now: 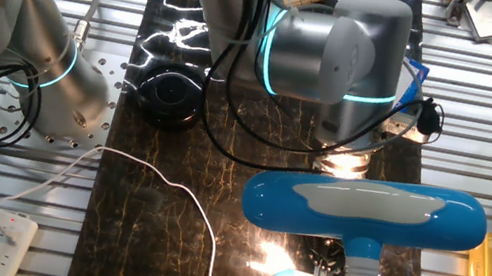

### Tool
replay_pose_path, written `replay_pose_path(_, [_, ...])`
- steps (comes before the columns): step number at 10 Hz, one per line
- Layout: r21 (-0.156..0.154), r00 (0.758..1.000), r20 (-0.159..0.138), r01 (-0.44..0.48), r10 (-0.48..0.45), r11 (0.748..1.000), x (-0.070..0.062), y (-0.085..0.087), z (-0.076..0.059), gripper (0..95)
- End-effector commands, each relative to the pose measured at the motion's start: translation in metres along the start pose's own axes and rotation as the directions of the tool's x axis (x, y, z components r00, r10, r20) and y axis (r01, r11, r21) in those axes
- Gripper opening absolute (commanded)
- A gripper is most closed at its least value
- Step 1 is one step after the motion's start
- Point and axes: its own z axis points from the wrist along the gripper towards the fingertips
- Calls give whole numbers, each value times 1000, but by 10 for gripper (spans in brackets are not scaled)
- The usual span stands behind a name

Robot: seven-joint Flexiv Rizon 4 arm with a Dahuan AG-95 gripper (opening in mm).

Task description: Turn off the desk lamp by pressing the button

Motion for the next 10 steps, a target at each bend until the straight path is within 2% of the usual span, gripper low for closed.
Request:
replay_pose_path(1, [1,1000,2,4,-4,1000,2,-2,0,0])
replay_pose_path(10, [11,1000,14,11,-11,1000,2,-4,10,0])
